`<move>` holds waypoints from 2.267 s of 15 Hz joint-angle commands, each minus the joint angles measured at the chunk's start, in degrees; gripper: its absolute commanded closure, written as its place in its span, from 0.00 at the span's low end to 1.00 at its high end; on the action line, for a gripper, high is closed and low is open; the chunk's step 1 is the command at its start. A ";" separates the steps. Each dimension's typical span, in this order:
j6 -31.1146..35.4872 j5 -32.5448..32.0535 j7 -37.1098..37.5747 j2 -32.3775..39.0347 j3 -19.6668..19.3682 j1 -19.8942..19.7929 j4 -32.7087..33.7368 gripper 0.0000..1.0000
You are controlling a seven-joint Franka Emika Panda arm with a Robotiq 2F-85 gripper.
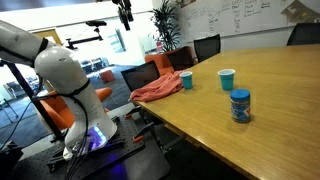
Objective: Pour the sweets out of the left cup into the right one
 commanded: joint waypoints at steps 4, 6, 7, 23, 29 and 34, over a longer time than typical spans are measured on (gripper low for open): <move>-0.21 -0.65 0.79 0.31 -0.91 1.38 0.17 0.00; -0.21 -0.65 0.79 0.31 -0.91 1.38 0.17 0.00; 0.82 -0.73 1.39 1.15 -0.62 1.11 -0.18 0.00; 50.68 -5.12 18.67 45.99 -0.58 -0.12 3.85 0.00; 51.15 -4.28 21.22 60.78 -5.27 4.73 16.36 0.00; 50.80 -3.05 19.19 63.67 -8.27 7.84 18.20 0.00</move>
